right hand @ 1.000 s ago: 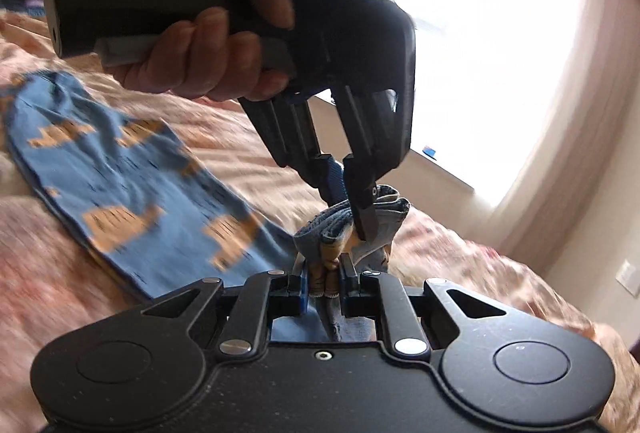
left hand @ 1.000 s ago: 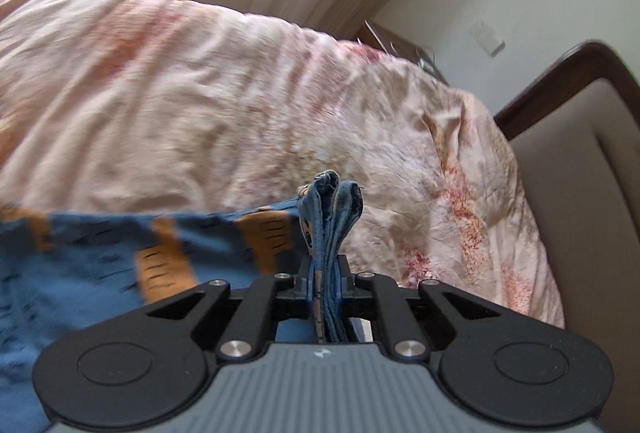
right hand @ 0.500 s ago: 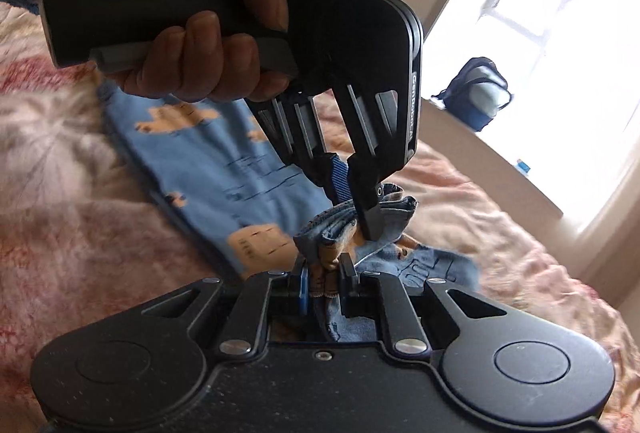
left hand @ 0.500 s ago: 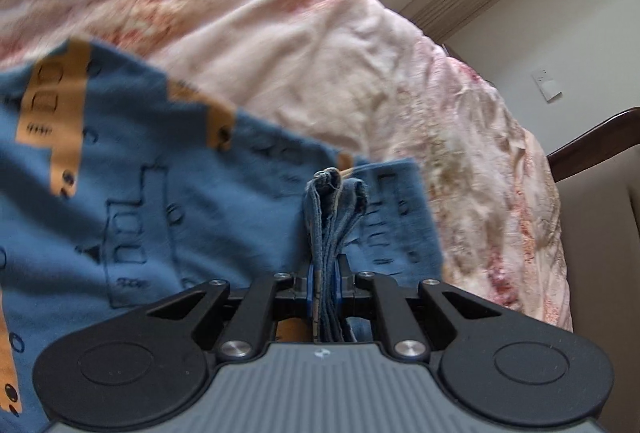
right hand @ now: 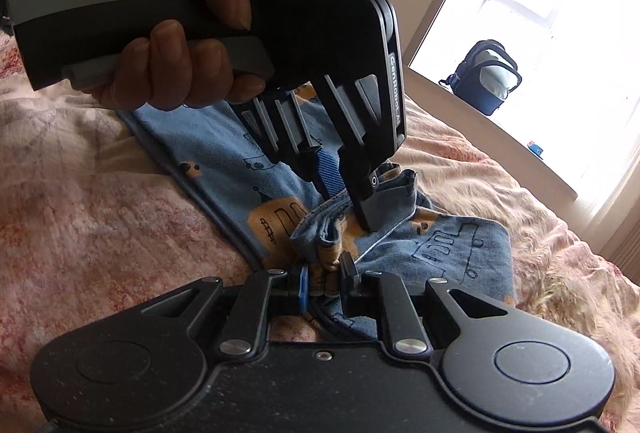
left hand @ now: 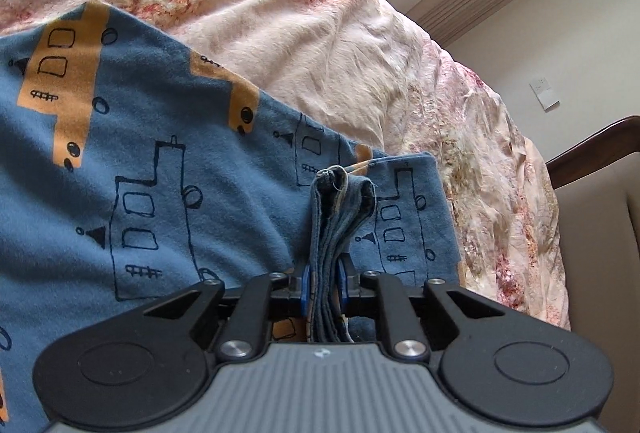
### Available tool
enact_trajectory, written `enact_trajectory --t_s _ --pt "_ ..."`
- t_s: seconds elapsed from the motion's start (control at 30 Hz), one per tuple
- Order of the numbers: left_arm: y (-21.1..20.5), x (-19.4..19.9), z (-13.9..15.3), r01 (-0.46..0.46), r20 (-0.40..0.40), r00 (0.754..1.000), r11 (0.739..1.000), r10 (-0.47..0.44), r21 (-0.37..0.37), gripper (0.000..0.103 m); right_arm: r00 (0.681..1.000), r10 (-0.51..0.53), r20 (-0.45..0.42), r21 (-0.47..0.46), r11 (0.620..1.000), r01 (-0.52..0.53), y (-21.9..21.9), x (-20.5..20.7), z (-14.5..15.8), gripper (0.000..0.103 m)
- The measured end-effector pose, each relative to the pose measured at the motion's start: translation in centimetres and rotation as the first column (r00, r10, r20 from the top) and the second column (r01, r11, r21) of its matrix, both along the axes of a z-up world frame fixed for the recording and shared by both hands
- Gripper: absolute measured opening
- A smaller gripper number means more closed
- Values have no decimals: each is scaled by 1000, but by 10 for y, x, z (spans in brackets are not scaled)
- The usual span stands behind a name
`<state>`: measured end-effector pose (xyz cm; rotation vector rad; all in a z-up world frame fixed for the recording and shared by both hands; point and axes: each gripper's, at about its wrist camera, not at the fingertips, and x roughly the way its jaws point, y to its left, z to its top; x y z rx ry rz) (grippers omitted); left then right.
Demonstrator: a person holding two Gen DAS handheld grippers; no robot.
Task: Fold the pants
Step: 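Grasp the folded pants edge with the left gripper while the right gripper holds the hem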
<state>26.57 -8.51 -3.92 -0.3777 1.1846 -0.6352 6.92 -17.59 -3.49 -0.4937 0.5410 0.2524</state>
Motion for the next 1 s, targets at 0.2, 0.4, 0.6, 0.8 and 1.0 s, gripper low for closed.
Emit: enact_trajectory --t_s 0.2,0.4,0.6,0.8,1.0 --pt "-5 0 4 -3 5 1000 1000 3 31 16 1000 6 20 -32 999 -5 4 -4 -3 18" --pt "-6 -1 4 7 13 1000 999 -7 44 16 1000 6 21 -32 999 -5 5 -6 -3 18" --pt "-5 1 4 0 -1 1000 999 0 32 16 1000 4 30 -34 999 -3 7 -9 -4 18" --pt "-5 3 4 4 0 1000 999 -4 35 15 999 -2 37 -30 1000 4 9 -12 -4 18" --pt "-3 1 14 14 15 1000 999 -15 32 11 998 -18 54 18 1000 17 6 -16 5 16"
